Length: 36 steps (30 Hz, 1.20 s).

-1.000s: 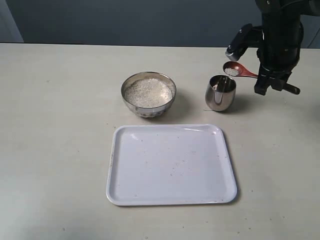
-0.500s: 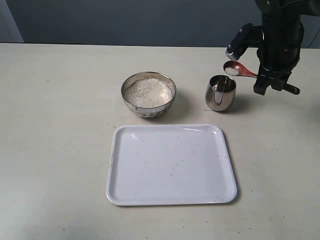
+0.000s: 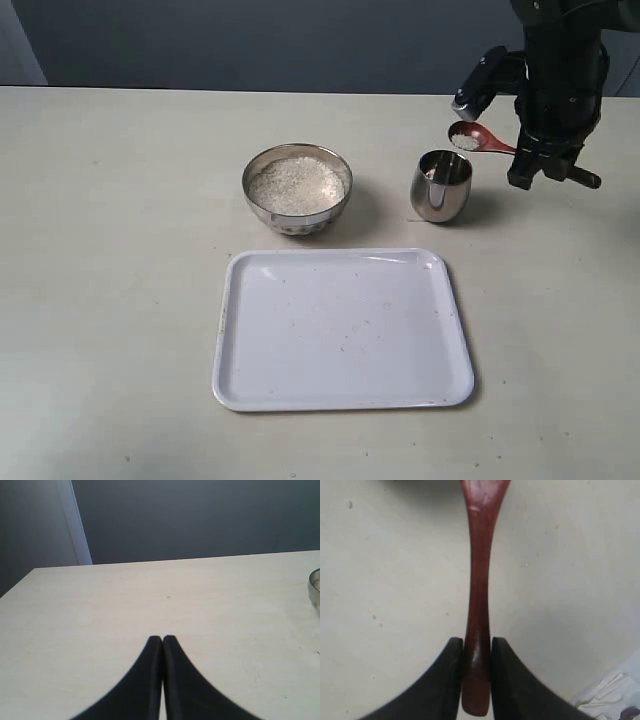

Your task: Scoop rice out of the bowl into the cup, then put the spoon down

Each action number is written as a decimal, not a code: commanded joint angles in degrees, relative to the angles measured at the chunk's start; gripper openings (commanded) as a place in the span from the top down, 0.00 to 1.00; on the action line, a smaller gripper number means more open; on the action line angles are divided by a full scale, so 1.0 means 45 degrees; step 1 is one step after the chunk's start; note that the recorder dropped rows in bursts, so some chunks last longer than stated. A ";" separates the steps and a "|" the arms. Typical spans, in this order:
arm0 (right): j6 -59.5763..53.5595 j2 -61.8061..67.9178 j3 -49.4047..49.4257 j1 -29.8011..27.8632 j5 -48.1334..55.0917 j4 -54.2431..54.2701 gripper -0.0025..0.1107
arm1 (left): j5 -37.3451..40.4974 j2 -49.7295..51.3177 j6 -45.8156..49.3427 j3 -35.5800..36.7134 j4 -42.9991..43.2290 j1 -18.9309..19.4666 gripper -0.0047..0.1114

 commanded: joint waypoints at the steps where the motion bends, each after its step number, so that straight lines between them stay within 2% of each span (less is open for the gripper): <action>1: 0.0042 -0.0149 0.0026 -0.0012 0.0028 -0.0029 0.98 | -0.0016 -0.0056 -0.0083 -0.0051 0.0000 -0.0040 0.96; 10: 0.0100 -0.0288 0.0026 0.0505 0.0028 -0.0289 0.98 | -0.0016 -0.0056 -0.0083 -0.0051 0.0000 -0.0040 0.96; 36: 0.0339 -0.0288 0.0026 0.0503 0.0028 -0.0296 0.98 | -0.0016 -0.0056 -0.0083 -0.0051 0.0000 -0.0040 0.96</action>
